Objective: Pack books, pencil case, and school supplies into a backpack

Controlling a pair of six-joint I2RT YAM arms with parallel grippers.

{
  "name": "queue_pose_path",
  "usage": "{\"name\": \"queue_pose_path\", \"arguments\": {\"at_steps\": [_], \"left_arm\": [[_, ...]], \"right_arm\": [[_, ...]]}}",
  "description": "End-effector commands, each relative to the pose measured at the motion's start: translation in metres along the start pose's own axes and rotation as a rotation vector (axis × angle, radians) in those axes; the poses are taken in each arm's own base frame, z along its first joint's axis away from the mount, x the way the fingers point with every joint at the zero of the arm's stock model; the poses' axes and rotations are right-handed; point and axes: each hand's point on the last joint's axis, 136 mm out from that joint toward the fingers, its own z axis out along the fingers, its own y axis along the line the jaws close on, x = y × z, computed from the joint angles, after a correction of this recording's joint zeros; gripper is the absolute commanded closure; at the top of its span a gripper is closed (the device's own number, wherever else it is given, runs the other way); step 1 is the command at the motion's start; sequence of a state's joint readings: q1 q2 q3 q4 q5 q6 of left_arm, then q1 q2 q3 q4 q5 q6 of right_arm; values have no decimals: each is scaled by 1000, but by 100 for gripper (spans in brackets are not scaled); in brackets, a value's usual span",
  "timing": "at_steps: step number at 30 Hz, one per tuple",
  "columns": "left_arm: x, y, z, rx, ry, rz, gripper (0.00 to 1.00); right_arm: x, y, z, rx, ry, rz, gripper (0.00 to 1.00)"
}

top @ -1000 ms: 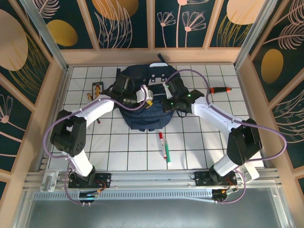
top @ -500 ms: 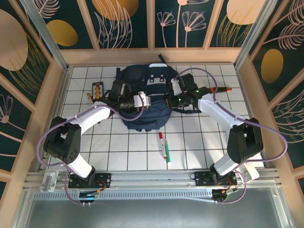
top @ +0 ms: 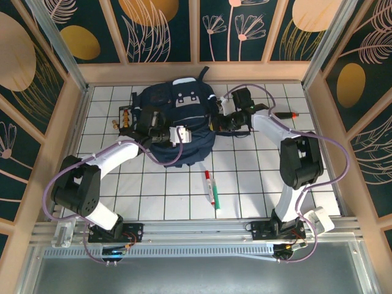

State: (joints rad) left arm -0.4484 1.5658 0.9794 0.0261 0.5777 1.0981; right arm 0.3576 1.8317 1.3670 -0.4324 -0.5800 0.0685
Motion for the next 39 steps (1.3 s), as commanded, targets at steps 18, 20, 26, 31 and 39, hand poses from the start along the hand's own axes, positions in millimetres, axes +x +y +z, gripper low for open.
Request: {"name": "queue_pose_path", "arguments": {"at_steps": [18, 20, 26, 31, 39], "left_arm": [[-32, -1, -11, 107, -165, 64, 100], [-26, -7, -11, 112, -136, 57, 100], [-25, -19, -15, 121, -132, -119, 41], [-50, -38, -3, 165, -85, -221, 38], [-47, -27, 15, 56, 1, -332, 40]], "right_arm": [[-5, -75, -85, 311, -208, -24, 71], [-13, -56, -83, 258, -229, -176, 68], [-10, -11, -85, 148, -361, -886, 48], [7, -7, -58, 0, -232, -1232, 49], [16, -9, -13, -120, -101, -1335, 50]]}}
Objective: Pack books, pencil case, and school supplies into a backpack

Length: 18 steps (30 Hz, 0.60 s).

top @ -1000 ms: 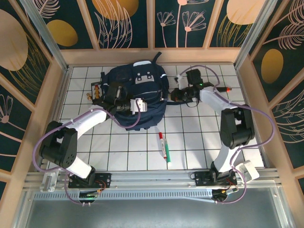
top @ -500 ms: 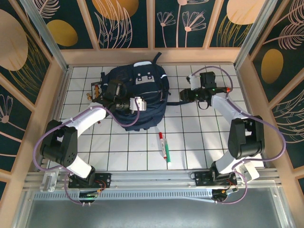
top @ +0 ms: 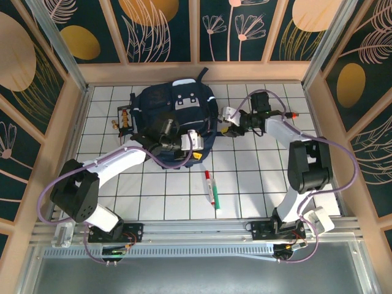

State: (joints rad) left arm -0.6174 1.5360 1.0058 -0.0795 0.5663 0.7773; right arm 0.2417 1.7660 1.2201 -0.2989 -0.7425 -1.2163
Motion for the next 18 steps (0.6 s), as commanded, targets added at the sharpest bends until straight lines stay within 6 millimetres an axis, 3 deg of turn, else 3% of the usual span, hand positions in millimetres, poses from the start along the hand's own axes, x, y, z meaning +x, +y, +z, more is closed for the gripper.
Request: {"name": "queue_pose_path", "arguments": {"at_steps": [1, 5, 9, 13, 18], "left_arm": [[7, 24, -2, -115, 38, -80, 40], [14, 37, 0, -156, 86, -98, 45], [27, 33, 7, -134, 136, -101, 54], [38, 25, 11, -103, 161, -107, 55], [47, 26, 13, -116, 189, -117, 55]], "right_arm": [[-3, 12, 16, -91, -2, -85, 51], [-7, 9, 28, -103, -16, -49, 58], [-1, 12, 46, -135, 23, 4, 66], [10, 17, 59, -148, 67, 33, 69], [16, 22, 60, -155, 87, 48, 70]]}}
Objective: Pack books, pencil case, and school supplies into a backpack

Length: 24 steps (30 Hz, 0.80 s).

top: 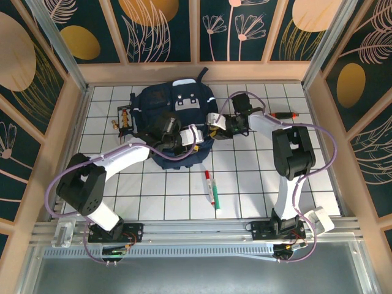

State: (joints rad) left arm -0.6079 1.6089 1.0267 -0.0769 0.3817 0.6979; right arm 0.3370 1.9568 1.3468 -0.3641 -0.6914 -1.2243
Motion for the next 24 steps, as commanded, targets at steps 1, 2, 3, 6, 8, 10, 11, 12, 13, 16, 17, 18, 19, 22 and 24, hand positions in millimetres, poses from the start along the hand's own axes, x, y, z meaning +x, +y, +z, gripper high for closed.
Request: {"name": "queue_pose_path", "arguments": {"at_steps": [1, 2, 3, 6, 8, 10, 11, 12, 13, 16, 17, 18, 19, 22, 24], "left_arm": [[7, 2, 3, -7, 36, -7, 56], [8, 3, 4, -10, 40, -8, 56], [10, 5, 5, -18, 47, -9, 57], [17, 7, 8, -28, 78, -8, 60], [20, 8, 11, -29, 94, -16, 64], [24, 7, 13, -20, 108, -21, 71], [25, 7, 14, -16, 115, -24, 74], [26, 7, 15, -15, 121, -29, 76], [27, 8, 16, -18, 127, -31, 79], [28, 7, 16, -18, 133, -27, 81], [28, 8, 15, -19, 131, -25, 82], [27, 8, 15, -20, 127, -21, 84], [26, 8, 14, -20, 125, -16, 86], [24, 9, 13, -25, 121, -9, 86], [23, 9, 12, -23, 115, -4, 84]], "right_arm": [[2, 7, 2, -25, 18, 40, 70], [2, 9, 1, -34, 16, 42, 70], [2, 11, 0, -39, 15, 46, 69], [4, 16, -2, -49, 31, 49, 70], [4, 15, -3, -38, 45, 40, 74], [6, 13, -4, -25, 61, 33, 84], [7, 12, -4, -20, 68, 31, 86], [7, 11, -5, -17, 75, 28, 88], [9, 12, -5, -21, 77, 29, 90], [7, 16, -3, -34, 66, 18, 89], [7, 19, -1, -44, 62, 10, 88], [5, 22, 1, -51, 56, 5, 85], [3, 23, 2, -57, 44, 6, 79], [-3, 24, 3, -75, 3, 20, 71], [-4, 22, 2, -76, -21, 36, 70]]}}
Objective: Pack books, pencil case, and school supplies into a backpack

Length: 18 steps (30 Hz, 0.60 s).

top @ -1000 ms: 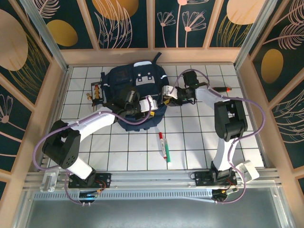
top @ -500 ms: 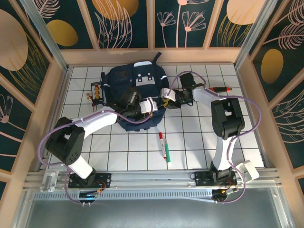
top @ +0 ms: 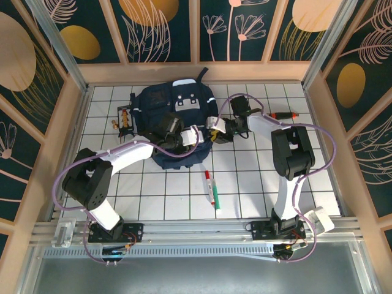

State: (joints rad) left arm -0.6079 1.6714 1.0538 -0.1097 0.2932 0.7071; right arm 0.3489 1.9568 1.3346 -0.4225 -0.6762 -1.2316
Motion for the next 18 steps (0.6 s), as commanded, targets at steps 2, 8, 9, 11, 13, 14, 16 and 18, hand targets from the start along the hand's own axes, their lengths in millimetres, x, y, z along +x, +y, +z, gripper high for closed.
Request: {"name": "queue_pose_path", "arguments": {"at_steps": [2, 8, 9, 11, 13, 14, 16, 18], "left_arm": [[-2, 0, -2, 10, 0, 13, 72], [-4, -9, -2, 39, -37, 18, 60], [-2, -10, -2, 38, -36, 16, 60], [0, -10, 0, 37, -32, 13, 60], [1, -7, 1, 23, -22, 7, 60], [2, -6, 2, 15, -15, 6, 60], [1, -1, 1, 1, -11, 8, 60], [-2, 2, 1, -14, -16, 10, 59]], "right_arm": [[-9, 3, -1, -17, -62, 9, 70], [0, 2, 4, 38, -75, -25, 97], [-1, 2, 2, 48, -85, -33, 100], [-5, 1, -3, 68, -103, -50, 100], [-12, -1, -13, 98, -131, -60, 100], [-16, -4, -19, 113, -148, -55, 100], [-28, -11, -35, 155, -190, -41, 100], [-39, -15, -51, 188, -225, -30, 100]]}}
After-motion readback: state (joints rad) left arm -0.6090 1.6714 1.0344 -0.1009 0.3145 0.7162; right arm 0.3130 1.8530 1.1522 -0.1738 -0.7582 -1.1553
